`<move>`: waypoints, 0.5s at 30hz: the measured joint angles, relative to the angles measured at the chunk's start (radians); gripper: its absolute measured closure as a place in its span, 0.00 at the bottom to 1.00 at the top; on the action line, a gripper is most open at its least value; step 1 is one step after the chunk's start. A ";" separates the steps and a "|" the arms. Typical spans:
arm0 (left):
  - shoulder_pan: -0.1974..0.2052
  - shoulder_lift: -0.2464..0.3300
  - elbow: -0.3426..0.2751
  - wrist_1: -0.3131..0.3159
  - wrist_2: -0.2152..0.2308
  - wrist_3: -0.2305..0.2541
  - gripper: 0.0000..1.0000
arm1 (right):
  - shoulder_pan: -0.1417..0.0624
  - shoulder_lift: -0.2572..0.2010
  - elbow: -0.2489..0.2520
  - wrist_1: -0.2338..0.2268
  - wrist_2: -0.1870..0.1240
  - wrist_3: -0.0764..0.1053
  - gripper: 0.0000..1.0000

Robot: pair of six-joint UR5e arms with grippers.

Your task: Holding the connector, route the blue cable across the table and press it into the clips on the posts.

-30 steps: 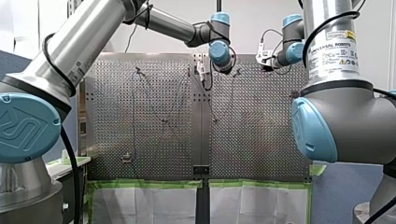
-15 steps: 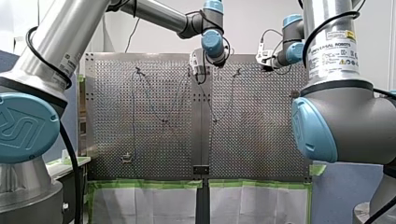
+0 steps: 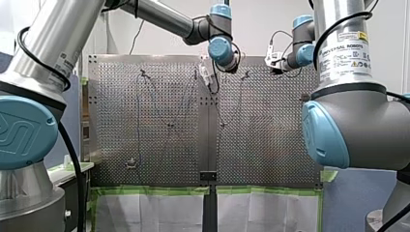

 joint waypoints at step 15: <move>-0.001 -0.081 -0.130 0.130 -0.004 -0.020 0.00 | 0.003 0.002 0.001 0.001 0.000 0.000 1.00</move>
